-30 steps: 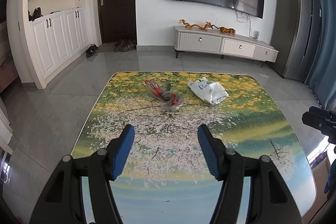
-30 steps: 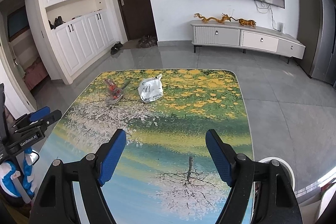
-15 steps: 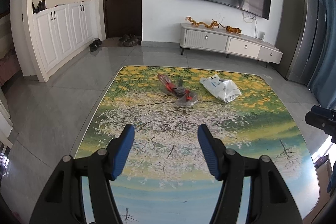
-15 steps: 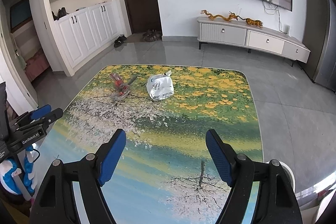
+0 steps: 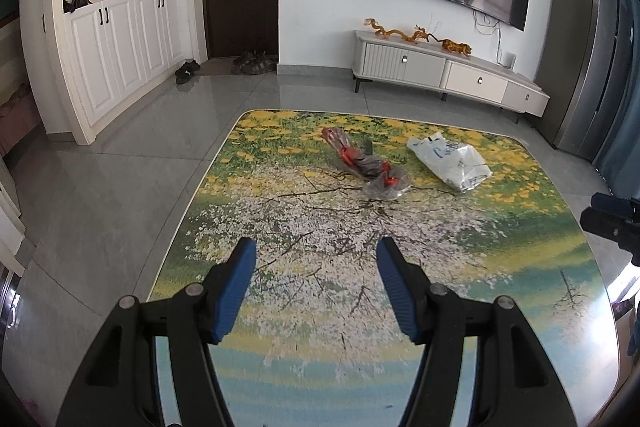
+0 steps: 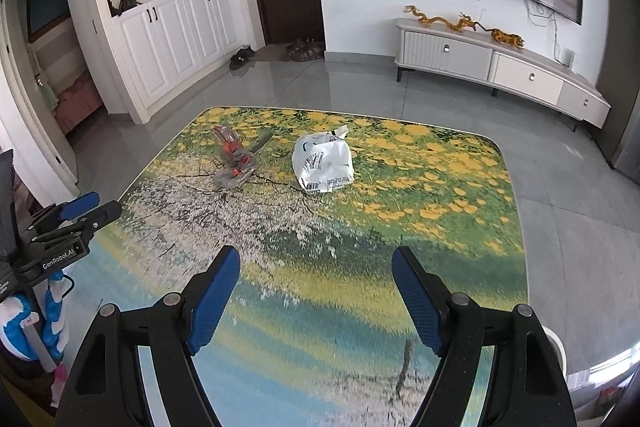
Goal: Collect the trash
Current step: 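Move both open tools back toward the last bags on the table, then grasp the red-grey plastic bag with the left tool while the right tool grasps the white printed bag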
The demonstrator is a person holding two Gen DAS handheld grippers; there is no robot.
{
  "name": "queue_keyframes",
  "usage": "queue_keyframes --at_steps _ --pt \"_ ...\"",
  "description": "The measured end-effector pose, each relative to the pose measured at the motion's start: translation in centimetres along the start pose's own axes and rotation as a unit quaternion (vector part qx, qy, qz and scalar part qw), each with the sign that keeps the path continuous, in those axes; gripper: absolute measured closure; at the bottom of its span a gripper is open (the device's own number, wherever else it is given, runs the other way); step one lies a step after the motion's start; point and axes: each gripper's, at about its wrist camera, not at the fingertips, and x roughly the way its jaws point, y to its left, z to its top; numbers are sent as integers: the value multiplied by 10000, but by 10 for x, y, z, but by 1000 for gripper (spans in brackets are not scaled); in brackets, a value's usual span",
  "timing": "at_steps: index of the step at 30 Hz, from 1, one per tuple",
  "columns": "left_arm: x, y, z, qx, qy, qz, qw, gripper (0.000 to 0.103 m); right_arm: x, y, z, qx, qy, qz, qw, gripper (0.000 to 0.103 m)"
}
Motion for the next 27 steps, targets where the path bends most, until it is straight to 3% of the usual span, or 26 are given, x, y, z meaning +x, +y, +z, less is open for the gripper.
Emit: queue_keyframes --at_steps 13,18,22,27 --pt "50 -8 19 104 207 -206 9995 42 53 -18 34 -110 73 219 9997 22" --pt "68 0 34 -137 211 -492 9985 42 77 -32 51 11 27 372 9993 20" --pt "81 7 46 -319 149 -713 9968 35 101 -41 61 133 35 491 9987 19" --pt "112 3 64 -462 369 -1012 9931 34 134 -45 70 215 77 622 9978 17"
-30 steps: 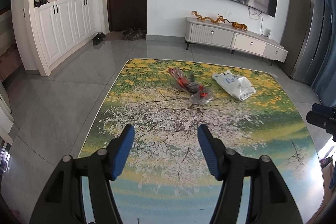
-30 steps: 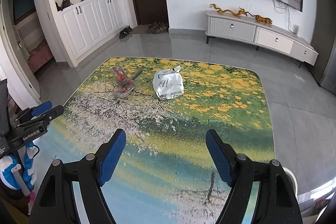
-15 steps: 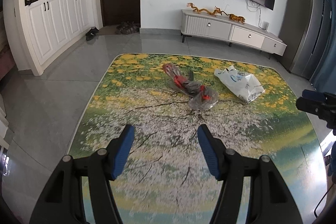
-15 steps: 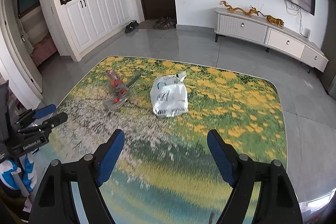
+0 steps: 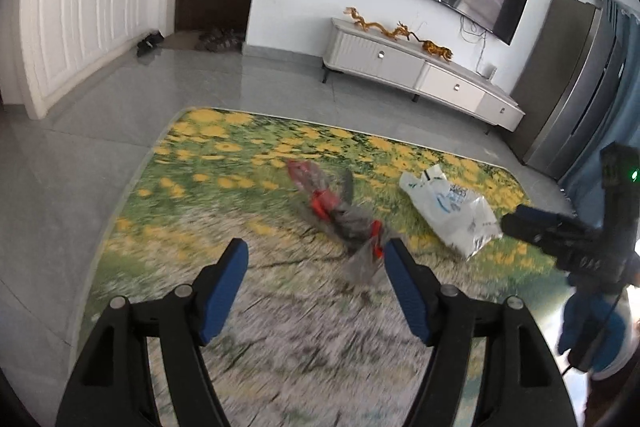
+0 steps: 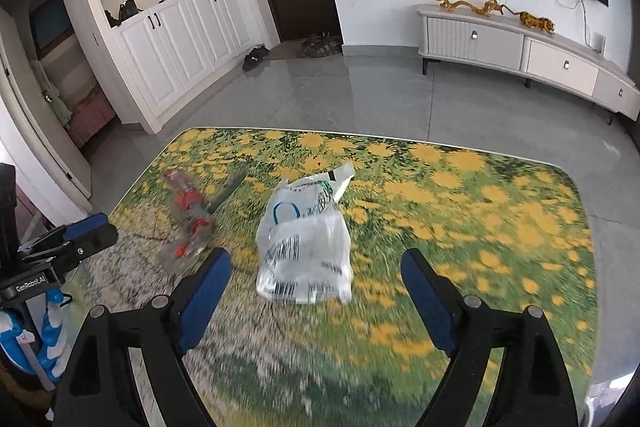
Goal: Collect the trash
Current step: 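Grasp the red-grey plastic bag with the left tool while the right tool grasps the white printed bag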
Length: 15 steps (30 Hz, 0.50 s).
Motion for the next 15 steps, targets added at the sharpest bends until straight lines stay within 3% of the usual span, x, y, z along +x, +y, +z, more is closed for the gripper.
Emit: queue_keyframes --at_steps 9,15 --pt "69 -20 30 -91 480 41 9988 34 38 -6 8 81 71 83 9999 18" --pt "93 -29 27 86 723 335 9968 36 43 -11 2 129 164 227 9995 50"
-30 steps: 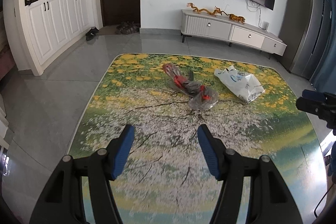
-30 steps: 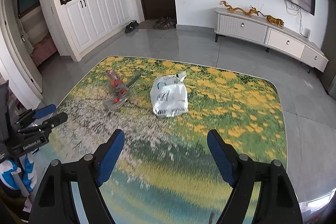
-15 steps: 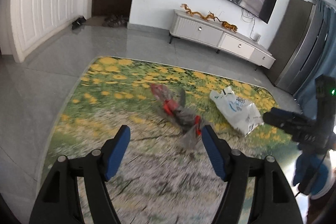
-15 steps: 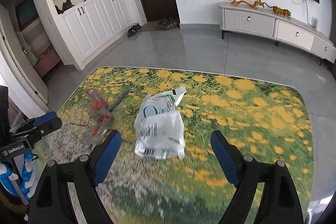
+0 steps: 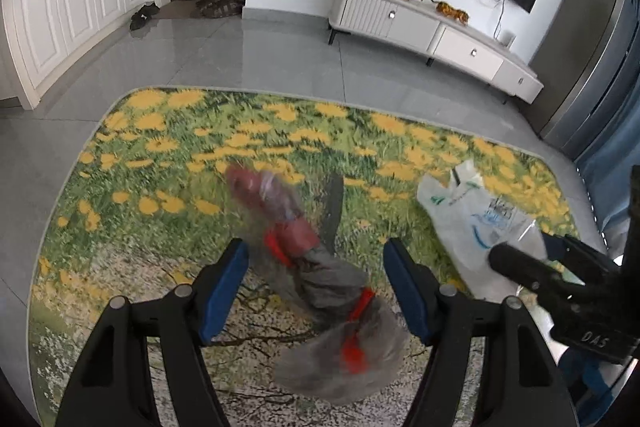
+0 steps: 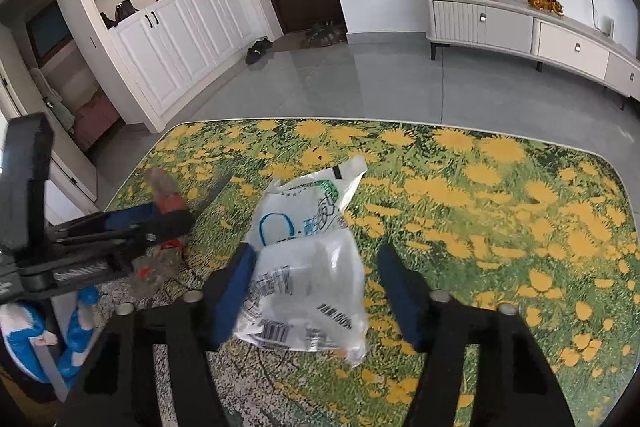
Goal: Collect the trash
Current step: 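Grasp the red-grey plastic bag with the left tool while the right tool grasps the white printed bag, then carry both bags over the white bin and open both tools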
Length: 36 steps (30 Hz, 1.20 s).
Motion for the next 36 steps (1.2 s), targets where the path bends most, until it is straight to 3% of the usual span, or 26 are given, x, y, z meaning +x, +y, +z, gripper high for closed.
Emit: queue_keyframes --at_steps 3,8,9,12,15,24,36 --pt "-1 -6 -6 176 -45 95 9998 43 -5 2 -4 -62 -7 37 10000 57" --pt "-12 -8 -21 253 -27 -43 9997 82 -18 5 -19 -53 -24 126 9999 66" --pt "-15 -8 -24 243 -9 -89 9997 85 -23 5 -24 -40 -29 157 9999 68" --pt "-27 -9 -37 268 -3 -200 9994 88 -37 10 -36 -21 -49 199 9998 79" --pt "-43 -14 -51 288 -34 -257 9993 89 -55 15 -50 30 -82 245 9997 83" --pt "-125 -38 -91 592 -596 -48 9965 89 -129 43 -83 -12 -402 298 9987 85" --pt "-220 -65 -126 925 -1591 342 9823 89 -232 81 -117 -383 -1017 85 9940 85"
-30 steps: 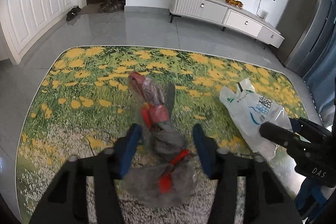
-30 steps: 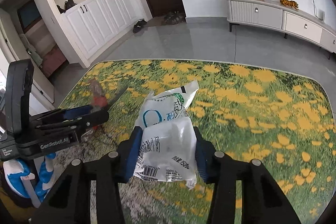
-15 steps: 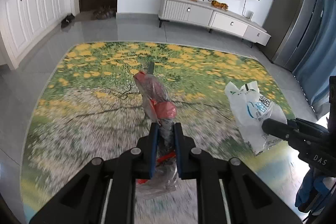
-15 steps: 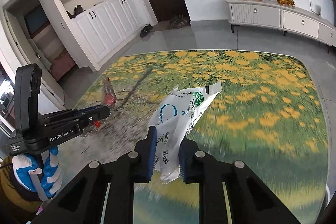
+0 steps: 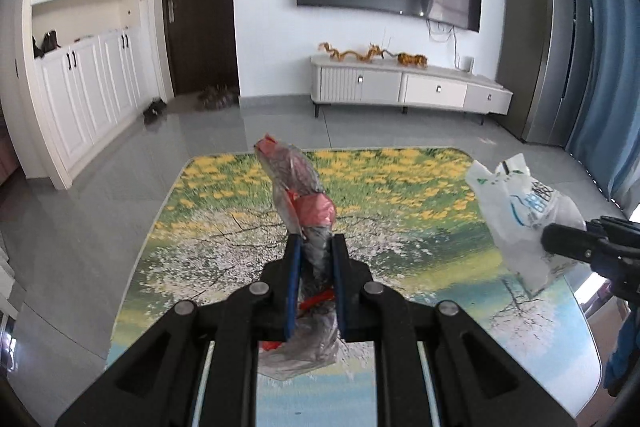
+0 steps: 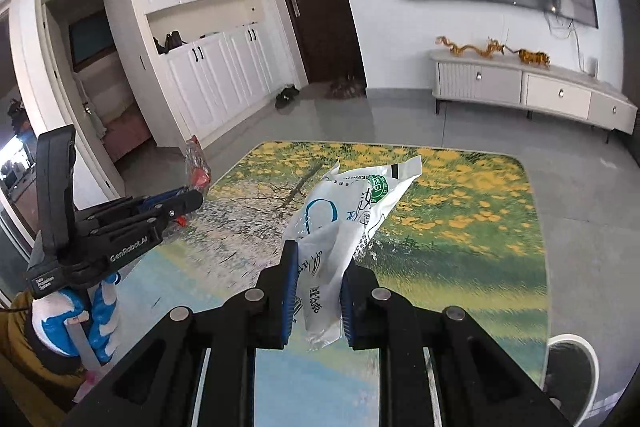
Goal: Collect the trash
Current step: 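Carry both bags over the white bin and open both tools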
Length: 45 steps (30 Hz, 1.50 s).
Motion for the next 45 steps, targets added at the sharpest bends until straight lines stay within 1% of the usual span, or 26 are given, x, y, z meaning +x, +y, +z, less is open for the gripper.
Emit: queue_keyframes --at_steps 8,14,22,30,33,37,40,45 --pt "-34 -12 2 127 -360 107 9992 89 -49 4 -12 -27 -290 -119 9995 85" --pt "-46 -31 6 297 -545 128 9980 89 -79 -1 -21 36 -477 -288 9984 85" --pt "-50 -71 14 719 -714 -2 9949 89 -111 -33 -36 371 -684 -559 9954 85" --pt "-38 -113 19 1116 -640 -4 9917 89 -135 -78 -54 756 -906 -840 9895 85" --pt "-31 -137 21 1323 -577 -39 9895 89 -142 -98 -66 941 -979 -913 9865 85" --pt "-20 -174 21 1636 -491 -184 9851 89 -152 -128 -85 1259 -1032 -1023 9813 85" --pt "-12 -210 18 1935 -429 -358 9795 89 -161 -152 -101 1498 -1042 -1134 9766 85" --pt "1 -263 10 2335 -308 -676 9695 89 -173 -185 -127 1832 -930 -1388 9688 84"
